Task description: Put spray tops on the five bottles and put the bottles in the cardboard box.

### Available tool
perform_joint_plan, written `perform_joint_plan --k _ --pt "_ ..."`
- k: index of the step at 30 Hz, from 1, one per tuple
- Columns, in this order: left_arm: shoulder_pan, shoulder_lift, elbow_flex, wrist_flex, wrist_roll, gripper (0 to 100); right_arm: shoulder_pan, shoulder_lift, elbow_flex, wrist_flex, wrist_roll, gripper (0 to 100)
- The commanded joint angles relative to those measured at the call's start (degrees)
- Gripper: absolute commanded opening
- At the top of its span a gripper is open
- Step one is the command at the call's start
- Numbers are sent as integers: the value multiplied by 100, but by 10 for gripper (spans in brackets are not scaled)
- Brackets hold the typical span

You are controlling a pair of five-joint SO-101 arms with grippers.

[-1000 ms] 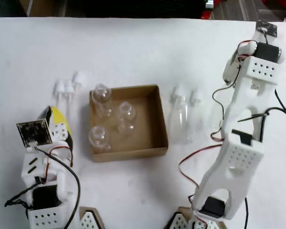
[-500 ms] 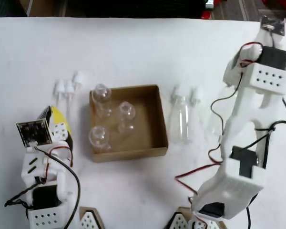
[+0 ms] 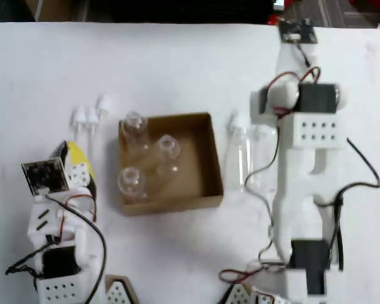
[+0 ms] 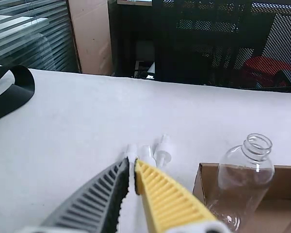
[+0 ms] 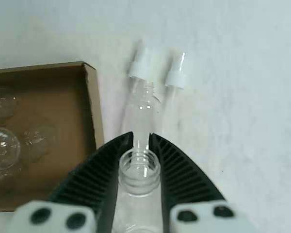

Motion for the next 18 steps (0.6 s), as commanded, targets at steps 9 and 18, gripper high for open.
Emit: perform_joint_plan --k 9,18 --pt "31 -101 -343 -9 -62 28 -796 -1815 2629 -2914 88 15" --pt "31 -101 -352 -9 -62 28 -1235 -1965 3402 -5059 53 15"
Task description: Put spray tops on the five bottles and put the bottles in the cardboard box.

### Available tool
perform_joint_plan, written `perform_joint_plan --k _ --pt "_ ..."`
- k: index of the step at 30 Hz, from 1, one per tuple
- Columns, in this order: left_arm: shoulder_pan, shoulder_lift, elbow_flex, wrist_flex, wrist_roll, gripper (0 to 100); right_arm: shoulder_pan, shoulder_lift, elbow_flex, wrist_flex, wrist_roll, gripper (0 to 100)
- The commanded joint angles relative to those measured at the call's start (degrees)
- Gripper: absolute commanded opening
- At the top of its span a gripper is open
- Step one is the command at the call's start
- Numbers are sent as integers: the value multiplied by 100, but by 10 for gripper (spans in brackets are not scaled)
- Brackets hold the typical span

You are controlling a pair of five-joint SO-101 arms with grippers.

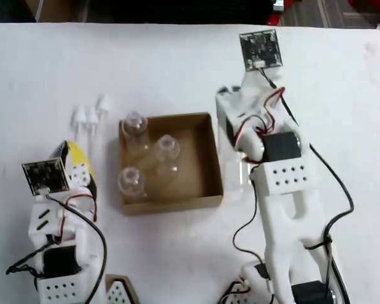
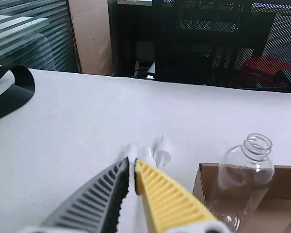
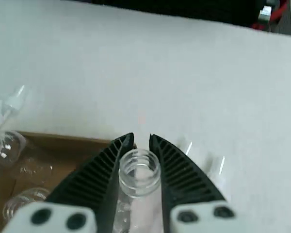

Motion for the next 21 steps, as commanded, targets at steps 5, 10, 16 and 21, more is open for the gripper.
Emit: perform_joint_plan --k 5,10,16,21 --pt "22 -101 -352 -9 -62 28 -585 180 158 -1358 44 15" --pt "22 -101 -352 -9 -62 28 -637 576 765 -2404 53 15" --pt "22 -101 -352 -18 -70 28 -611 629 1776 -4022 62 15" --pt "22 -101 -308 -167 -70 28 -611 690 2242 -4840 44 15"
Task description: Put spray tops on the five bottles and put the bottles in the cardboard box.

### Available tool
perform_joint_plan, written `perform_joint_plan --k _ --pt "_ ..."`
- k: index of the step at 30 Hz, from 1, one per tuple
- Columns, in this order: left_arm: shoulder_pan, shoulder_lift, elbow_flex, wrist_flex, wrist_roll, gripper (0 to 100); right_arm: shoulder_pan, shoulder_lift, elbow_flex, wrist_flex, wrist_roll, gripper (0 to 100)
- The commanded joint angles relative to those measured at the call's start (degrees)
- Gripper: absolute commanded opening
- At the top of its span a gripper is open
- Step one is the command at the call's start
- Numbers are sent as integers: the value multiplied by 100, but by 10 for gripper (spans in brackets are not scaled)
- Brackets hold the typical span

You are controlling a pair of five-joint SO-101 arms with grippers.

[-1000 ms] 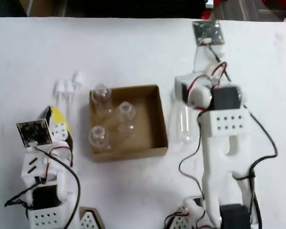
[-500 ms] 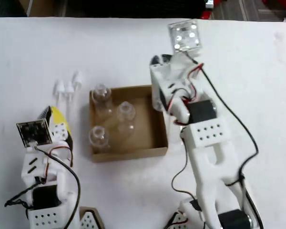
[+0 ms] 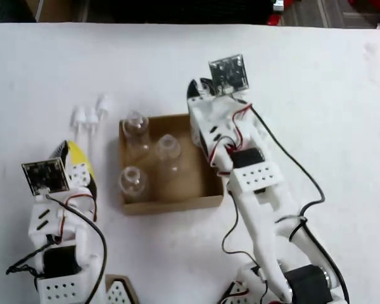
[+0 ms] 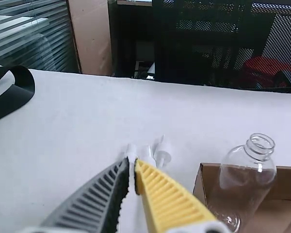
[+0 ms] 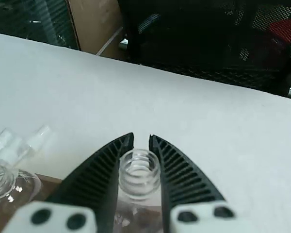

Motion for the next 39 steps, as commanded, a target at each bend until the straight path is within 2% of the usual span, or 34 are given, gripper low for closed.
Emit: perform_joint_plan --k 1,10,33,39 --pt "22 -101 -308 -167 -70 28 -4 31 149 -549 44 15" --pt "22 -101 -308 -167 -70 28 -145 198 818 -1912 35 15" --pt "22 -101 -308 -158 -70 28 -180 295 1222 -2176 44 15" --pt "22 -101 -308 -158 -70 28 -163 1112 1231 -3319 70 15"
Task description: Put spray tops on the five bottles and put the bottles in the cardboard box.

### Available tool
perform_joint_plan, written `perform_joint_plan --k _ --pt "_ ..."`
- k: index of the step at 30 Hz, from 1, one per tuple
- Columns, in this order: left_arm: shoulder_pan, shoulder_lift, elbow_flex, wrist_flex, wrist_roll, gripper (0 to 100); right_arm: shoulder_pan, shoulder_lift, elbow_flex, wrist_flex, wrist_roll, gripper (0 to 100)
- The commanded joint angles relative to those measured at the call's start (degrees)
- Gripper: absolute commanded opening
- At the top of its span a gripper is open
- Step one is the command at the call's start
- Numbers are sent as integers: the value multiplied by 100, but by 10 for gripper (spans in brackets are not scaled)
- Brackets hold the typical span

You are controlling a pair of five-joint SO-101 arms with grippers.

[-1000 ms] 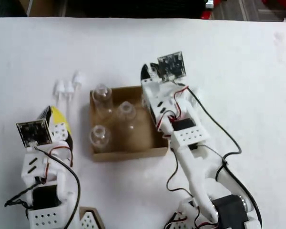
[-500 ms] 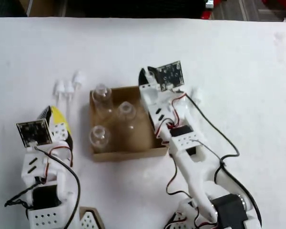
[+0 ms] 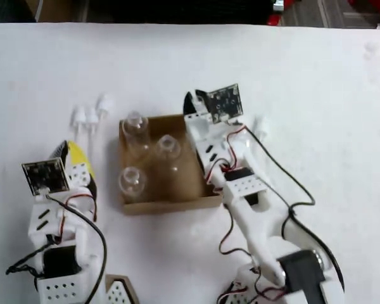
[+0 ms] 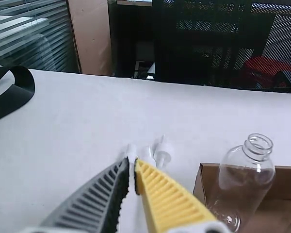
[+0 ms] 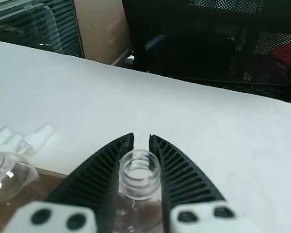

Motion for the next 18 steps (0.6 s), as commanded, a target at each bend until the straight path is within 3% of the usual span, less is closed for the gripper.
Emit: perform_joint_plan --k 1,18 --pt "22 -101 -308 -158 -70 28 -40 400 -18 -787 88 15" --pt "22 -101 -308 -158 -70 28 -40 646 141 -1147 88 15"
